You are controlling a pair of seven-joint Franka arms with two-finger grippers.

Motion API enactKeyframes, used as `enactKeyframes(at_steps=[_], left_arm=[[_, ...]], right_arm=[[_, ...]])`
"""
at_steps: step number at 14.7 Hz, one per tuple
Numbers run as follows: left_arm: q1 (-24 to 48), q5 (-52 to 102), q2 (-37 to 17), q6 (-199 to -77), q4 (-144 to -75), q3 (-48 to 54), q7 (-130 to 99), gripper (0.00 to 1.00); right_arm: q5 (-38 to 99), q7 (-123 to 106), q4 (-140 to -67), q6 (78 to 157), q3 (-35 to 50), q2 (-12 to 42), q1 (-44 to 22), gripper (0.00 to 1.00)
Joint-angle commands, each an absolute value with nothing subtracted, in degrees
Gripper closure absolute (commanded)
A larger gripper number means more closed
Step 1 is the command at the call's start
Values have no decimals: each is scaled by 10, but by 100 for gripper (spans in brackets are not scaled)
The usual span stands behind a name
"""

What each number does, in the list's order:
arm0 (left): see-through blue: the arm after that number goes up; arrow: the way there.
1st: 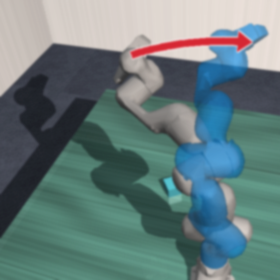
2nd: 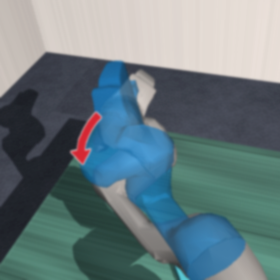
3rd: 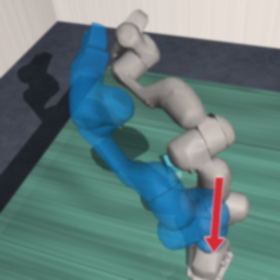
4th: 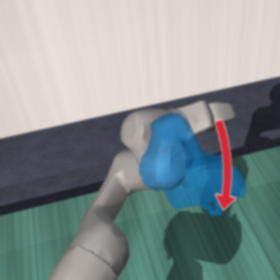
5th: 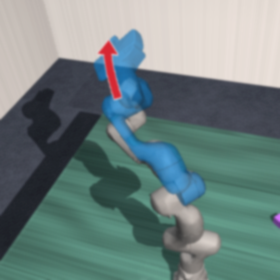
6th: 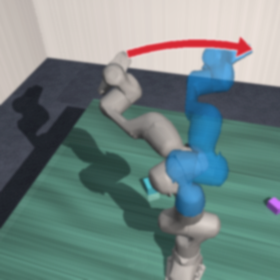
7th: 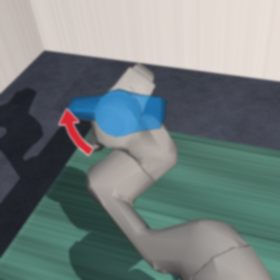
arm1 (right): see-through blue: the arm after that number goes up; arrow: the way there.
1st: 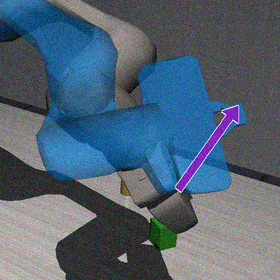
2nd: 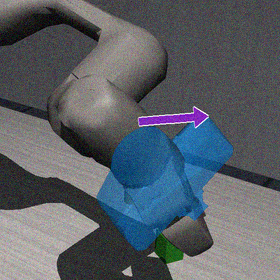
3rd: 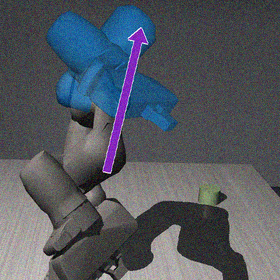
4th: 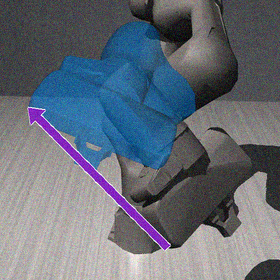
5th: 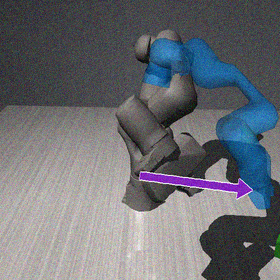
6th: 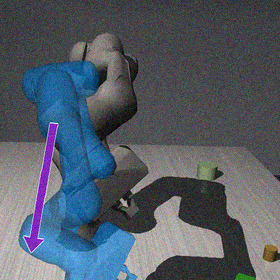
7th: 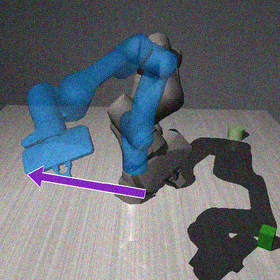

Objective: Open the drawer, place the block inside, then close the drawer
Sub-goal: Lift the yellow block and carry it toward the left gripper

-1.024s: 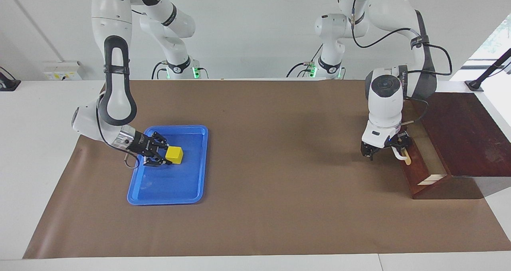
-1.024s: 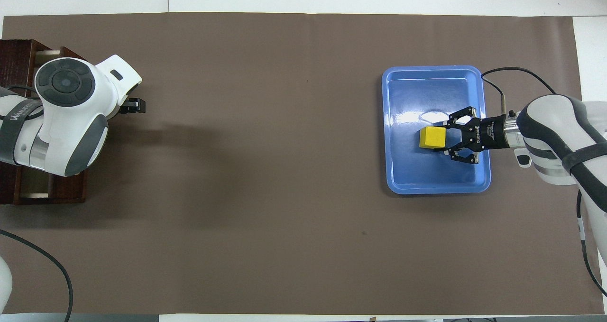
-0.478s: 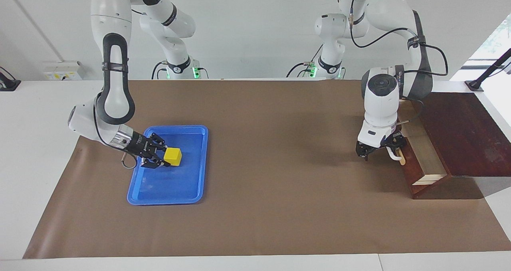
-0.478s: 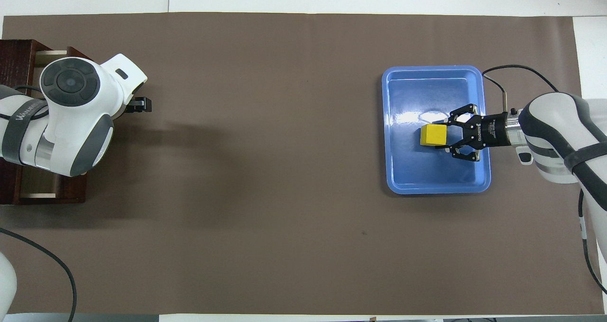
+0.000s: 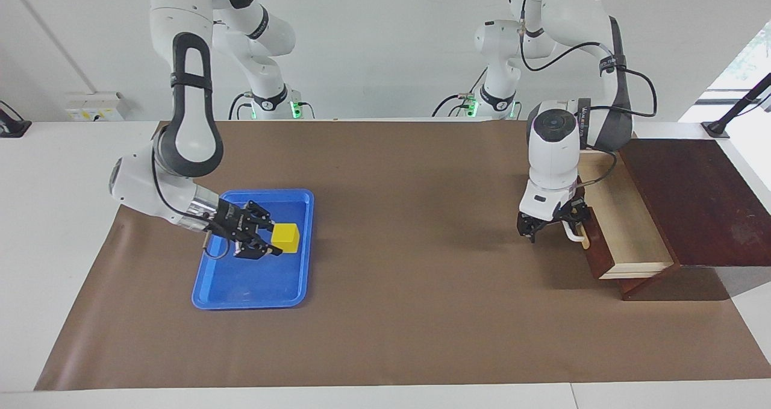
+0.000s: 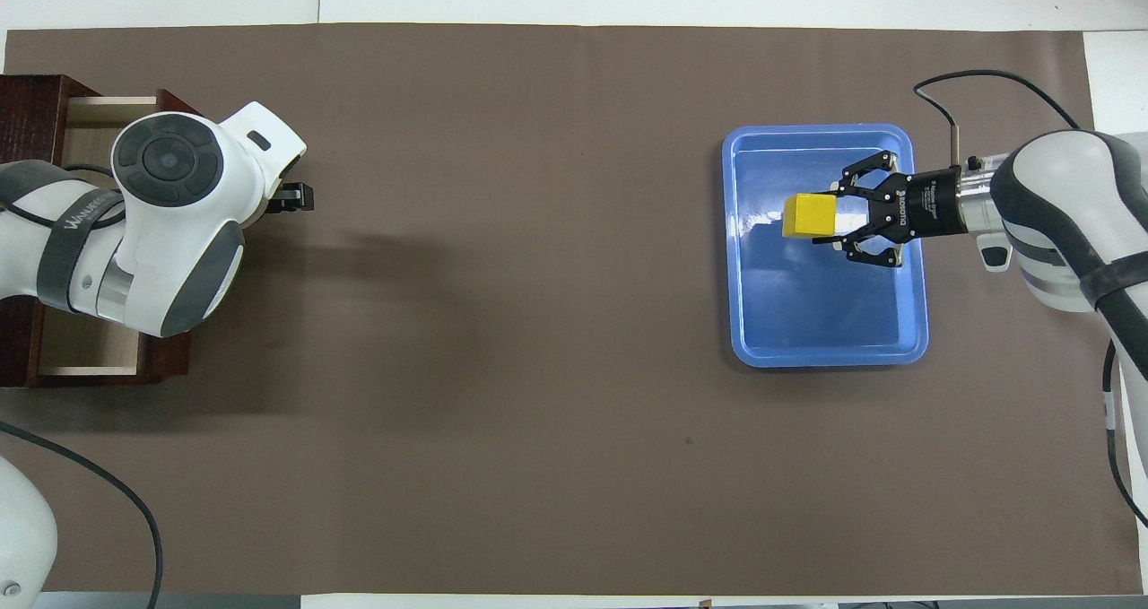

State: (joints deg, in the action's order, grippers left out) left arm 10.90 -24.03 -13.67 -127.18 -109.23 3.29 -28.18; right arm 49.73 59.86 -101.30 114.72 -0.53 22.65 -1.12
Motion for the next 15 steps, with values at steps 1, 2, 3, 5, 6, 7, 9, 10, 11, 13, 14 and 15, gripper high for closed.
enactKeyframes(at_steps=[1, 2, 3, 5, 6, 7, 9, 10, 11, 13, 14, 15], left_arm=[[133, -216, -146, -1274, -1087, 32, -298, 0], [133, -215, -146, -1274, -1087, 32, -298, 0], [133, -215, -146, -1274, -1087, 33, -298, 0], [134, -215, -146, -1273, -1087, 32, -298, 0], [134, -215, -146, -1270, -1086, 32, -298, 0], [134, -214, -146, -1260, -1081, 32, -298, 0], [134, -211, -149, -1210, -1040, 32, -297, 0], [135, -200, -154, -1190, -1021, 32, -297, 0], [135, -192, -155, -1174, -1004, 32, -297, 0], [135, -183, -155, -1148, -980, 32, -297, 0], [134, -165, -155, -1134, -966, 31, -298, 0], [134, -154, -155, -1118, -951, 30, -298, 0]], right_arm=[[479, 688, -959, 1152, -8, 256, -74, 100], [474, 709, -956, 1166, -7, 257, -91, 100], [475, 728, -955, 1177, -6, 257, -107, 100], [477, 771, -953, 1201, -6, 259, -147, 100], [476, 793, -944, 1208, -7, 263, -167, 100], [474, 820, -933, 1212, -7, 266, -188, 100], [473, 858, -915, 1211, -7, 272, -210, 100], [473, 860, -914, 1212, -7, 272, -217, 100], [474, 859, -914, 1216, -7, 272, -227, 100], [476, 860, -913, 1232, -7, 274, -244, 100], [479, 860, -913, 1233, -6, 279, -250, 100], [479, 859, -912, 1236, -6, 283, -255, 100]])
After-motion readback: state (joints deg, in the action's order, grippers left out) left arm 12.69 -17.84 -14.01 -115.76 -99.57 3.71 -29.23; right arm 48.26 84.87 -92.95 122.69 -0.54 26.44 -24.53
